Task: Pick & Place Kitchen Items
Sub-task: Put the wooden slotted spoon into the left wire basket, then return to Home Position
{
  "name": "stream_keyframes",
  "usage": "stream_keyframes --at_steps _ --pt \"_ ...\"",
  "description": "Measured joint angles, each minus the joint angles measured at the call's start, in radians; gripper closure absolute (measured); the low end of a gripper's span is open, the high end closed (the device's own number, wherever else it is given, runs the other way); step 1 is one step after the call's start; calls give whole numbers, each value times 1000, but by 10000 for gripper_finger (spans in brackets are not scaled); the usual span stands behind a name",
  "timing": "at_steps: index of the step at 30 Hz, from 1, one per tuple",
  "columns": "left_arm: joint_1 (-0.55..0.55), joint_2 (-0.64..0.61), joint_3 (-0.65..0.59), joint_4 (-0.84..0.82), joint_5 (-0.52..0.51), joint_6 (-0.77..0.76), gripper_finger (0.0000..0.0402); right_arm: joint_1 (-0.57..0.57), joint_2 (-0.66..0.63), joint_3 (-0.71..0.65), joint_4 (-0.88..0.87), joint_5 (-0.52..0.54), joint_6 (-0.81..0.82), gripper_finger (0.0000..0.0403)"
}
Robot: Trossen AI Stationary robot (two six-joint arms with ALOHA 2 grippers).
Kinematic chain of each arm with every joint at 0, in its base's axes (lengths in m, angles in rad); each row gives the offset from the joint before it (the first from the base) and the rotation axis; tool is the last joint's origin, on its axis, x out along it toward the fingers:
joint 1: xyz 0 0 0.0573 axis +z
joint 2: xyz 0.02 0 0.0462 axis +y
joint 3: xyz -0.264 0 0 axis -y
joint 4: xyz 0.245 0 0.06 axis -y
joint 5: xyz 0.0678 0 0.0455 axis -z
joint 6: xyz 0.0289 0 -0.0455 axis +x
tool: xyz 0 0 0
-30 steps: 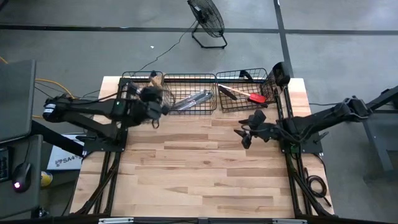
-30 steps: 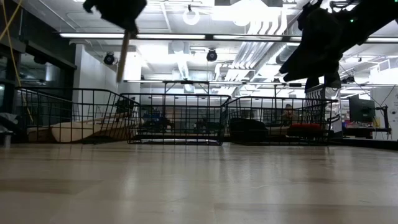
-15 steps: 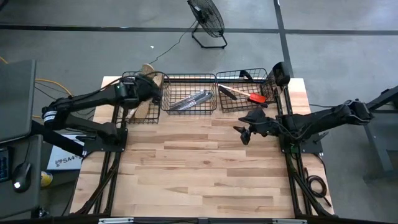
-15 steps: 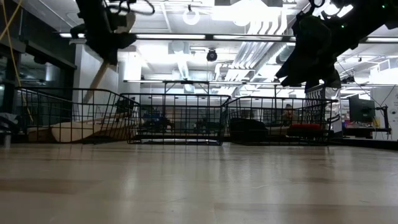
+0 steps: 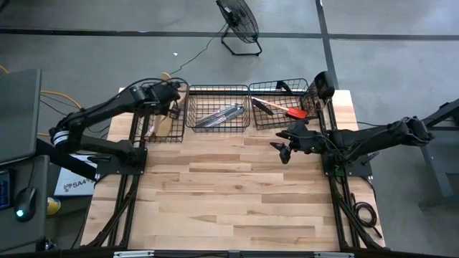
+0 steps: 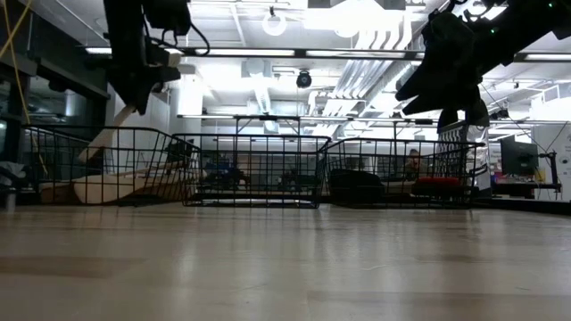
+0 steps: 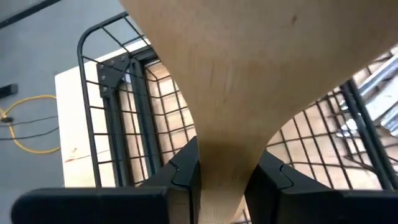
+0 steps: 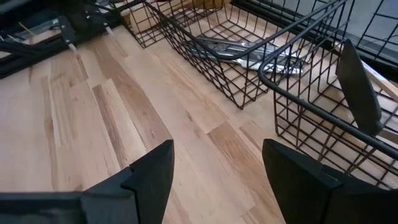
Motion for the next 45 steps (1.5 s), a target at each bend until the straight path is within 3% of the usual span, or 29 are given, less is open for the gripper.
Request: stream_keyframes --at_steps 11,26,32,36,40,45 --pt "83 111 0 15 12 77 325 0 0 0 -2 -4 -3 167" --pt "89 258 0 -32 28 40 321 0 0 0 -2 0 -18 167" --pt "88 266 0 -36 30 43 234 -18 -23 0 -5 -8 -24 167" --pt "88 264 0 -55 31 51 183 -63 -84 5 -23 -106 -37 167" --pt "88 238 0 -53 25 82 168 -115 -160 70 -132 -216 -45 167" --pt "66 144 0 8 9 127 166 -151 -223 134 -224 -233 -139 167"
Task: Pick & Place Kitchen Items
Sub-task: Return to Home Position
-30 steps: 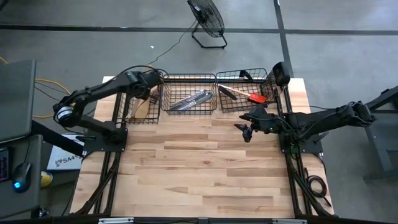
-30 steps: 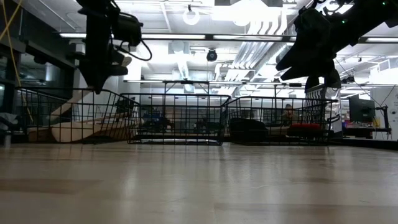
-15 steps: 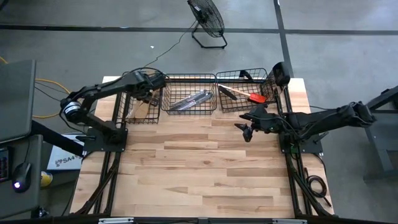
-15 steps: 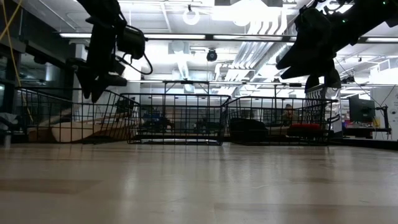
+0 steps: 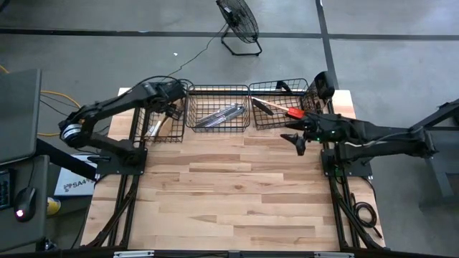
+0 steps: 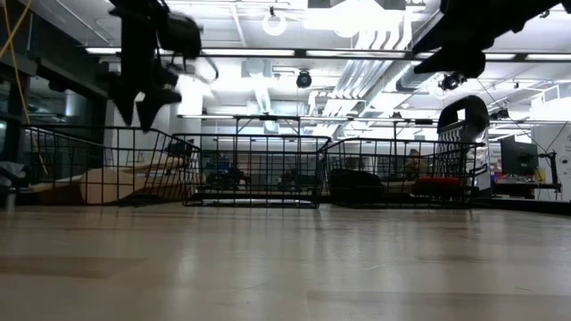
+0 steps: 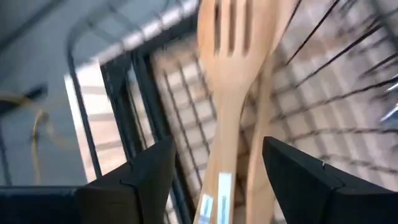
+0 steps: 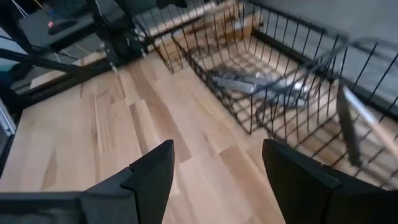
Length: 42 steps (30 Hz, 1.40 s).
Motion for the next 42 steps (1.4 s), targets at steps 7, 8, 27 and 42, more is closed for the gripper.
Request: stream_keyframes --at_steps 7,8,27,42 --pt "-179 -198 -32 116 -116 15 165 2 -32 0 17 1 1 167" --pt "-210 -227 -48 137 -124 16 165 2 -31 -1 28 2 28 167" --pt "-672 -838 -572 644 -47 165 165 237 25 -545 1161 51 23 167" --pt "-680 -1290 -758 671 79 277 165 -7 -221 -542 879 -180 53 167"
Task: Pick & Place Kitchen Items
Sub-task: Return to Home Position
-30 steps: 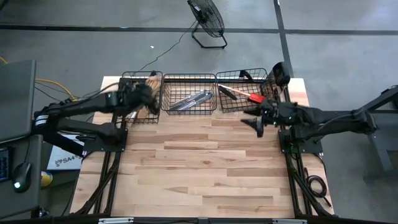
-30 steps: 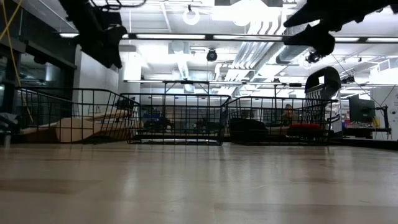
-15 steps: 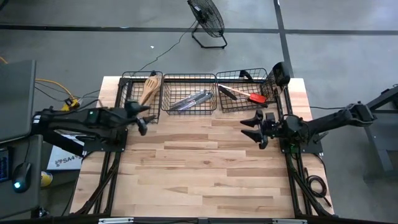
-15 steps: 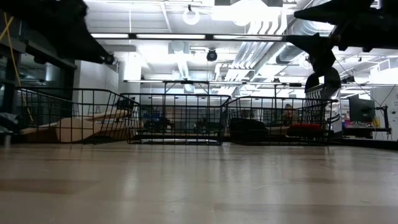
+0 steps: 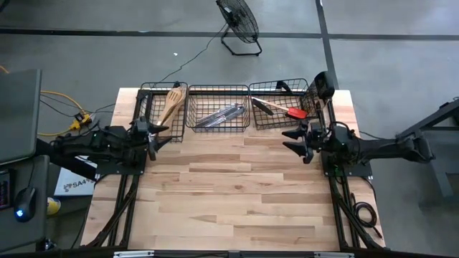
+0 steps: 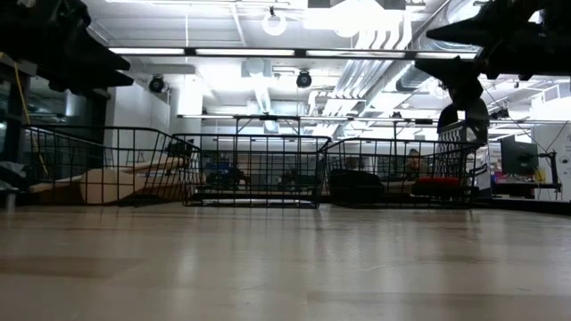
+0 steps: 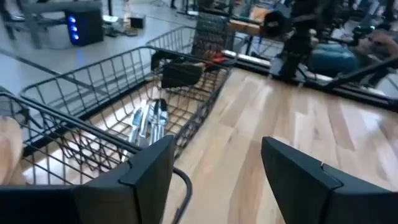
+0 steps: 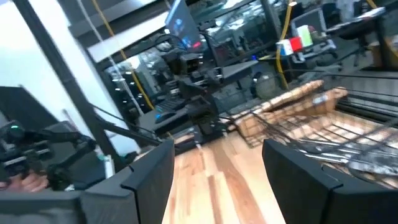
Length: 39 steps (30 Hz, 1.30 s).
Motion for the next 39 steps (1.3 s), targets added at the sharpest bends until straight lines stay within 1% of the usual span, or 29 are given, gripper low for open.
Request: stream_keyframes --at_steps 1,4,9,14,19,22,24,29,33,39 --pt "0 -1 0 -5 9 2 165 -9 -21 0 -31 6 1 167" --pt "0 6 -27 62 23 3 165 -29 -84 0 -107 6 -1 167" --pt "0 6 -81 139 38 21 165 -42 -146 0 -130 5 -46 167" --pt "0 8 -119 153 39 28 165 -42 -155 -39 -97 41 -62 167" --pt "0 7 -156 262 35 38 165 -42 -155 -89 -41 40 -90 167" --pt "0 7 -187 315 31 52 165 -42 -155 -89 -81 41 -90 167" --pt "0 7 -200 317 21 56 165 -42 -155 -89 -101 50 -93 167" --pt "0 8 -239 329 17 67 165 -42 -153 -89 -159 138 -79 167" --pt "0 7 -253 343 17 81 165 -42 -151 -90 -192 126 -88 167" --pt "0 7 -255 347 59 125 165 -42 -151 -90 -192 125 -89 167"
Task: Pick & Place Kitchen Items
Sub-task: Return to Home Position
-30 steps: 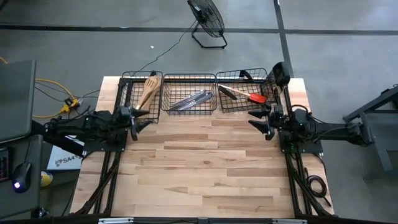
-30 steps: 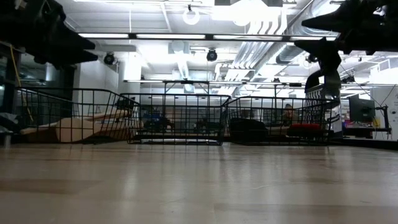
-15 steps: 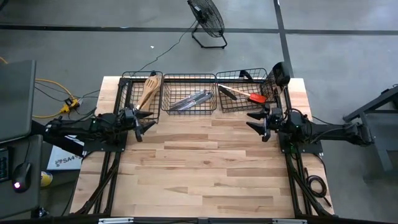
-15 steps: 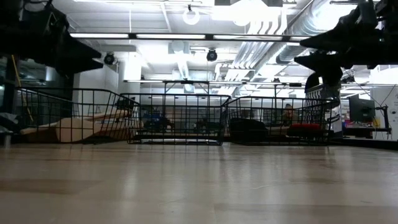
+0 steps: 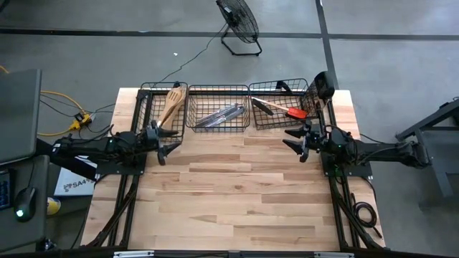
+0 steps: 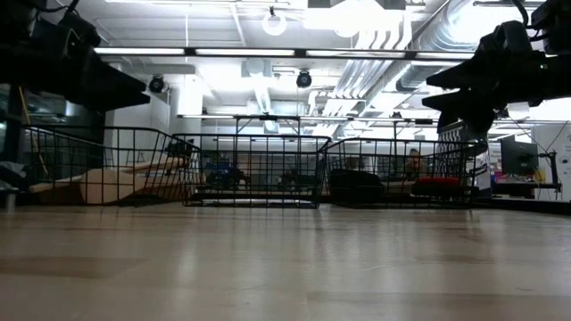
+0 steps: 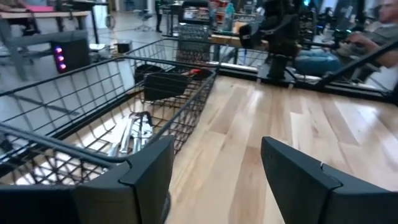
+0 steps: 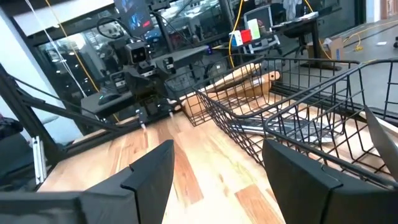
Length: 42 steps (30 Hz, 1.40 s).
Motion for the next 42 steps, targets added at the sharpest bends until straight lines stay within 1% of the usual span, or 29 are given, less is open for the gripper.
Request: stream_keyframes --at_steps 7,17,24,42 --pt "0 0 -1 -3 118 31 165 0 0 0 0 0 0 167" --pt "0 0 -2 -3 193 50 165 0 0 -1 0 0 0 167" --pt "0 0 -4 1 142 28 165 0 0 -1 0 0 0 167" --pt "0 0 -6 28 138 30 165 0 0 -2 0 0 0 167"
